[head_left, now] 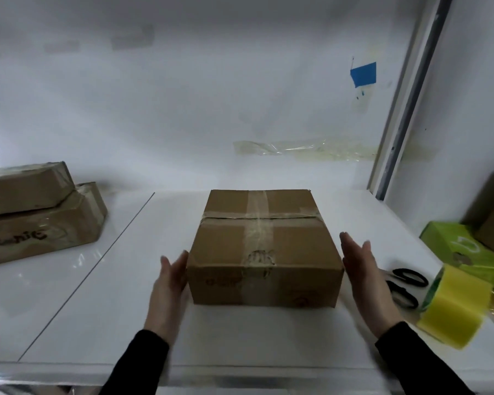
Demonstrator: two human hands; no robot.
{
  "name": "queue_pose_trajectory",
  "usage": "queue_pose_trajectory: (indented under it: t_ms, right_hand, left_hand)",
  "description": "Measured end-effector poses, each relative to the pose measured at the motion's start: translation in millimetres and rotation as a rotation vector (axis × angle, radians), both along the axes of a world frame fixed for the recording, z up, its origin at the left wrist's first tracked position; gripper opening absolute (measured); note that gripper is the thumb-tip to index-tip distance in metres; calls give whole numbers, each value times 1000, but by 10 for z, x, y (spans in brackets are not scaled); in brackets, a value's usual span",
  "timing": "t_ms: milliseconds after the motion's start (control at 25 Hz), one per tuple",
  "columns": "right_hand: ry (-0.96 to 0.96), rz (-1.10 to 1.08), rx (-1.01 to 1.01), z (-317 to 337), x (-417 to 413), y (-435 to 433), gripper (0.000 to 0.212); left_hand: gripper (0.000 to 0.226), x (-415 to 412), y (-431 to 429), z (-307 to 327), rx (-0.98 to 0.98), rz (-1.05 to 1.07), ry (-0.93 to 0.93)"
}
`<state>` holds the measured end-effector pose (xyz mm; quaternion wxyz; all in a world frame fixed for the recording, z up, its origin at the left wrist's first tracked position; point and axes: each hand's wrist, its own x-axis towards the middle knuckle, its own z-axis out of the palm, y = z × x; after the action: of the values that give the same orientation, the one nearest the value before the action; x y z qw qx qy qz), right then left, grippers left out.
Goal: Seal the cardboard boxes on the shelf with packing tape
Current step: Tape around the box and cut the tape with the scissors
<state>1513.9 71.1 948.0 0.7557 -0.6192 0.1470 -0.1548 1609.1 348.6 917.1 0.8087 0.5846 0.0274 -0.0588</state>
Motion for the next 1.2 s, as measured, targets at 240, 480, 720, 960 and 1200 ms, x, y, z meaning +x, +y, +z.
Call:
queue_pose_trajectory:
  t_ms: [240,480,720,960,1200]
  right_hand:
    - [164,78,220,-22,120,247,51]
    - [111,36,279,131,187,220,37]
    - [143,44,261,274,280,202,37]
    - [-146,160,124,780,675,527,43]
    - [-219,326,113,1009,1453,1346,44]
  left_hand:
    - [45,-65,-230,57,-30,12,1]
    - [42,-175,-336,119,-23,79,36]
    - [49,-231,-337,331,64,124,-70]
    - [40,37,157,1043,34,251,-330]
    - [35,551,956,1420,25,336,-334]
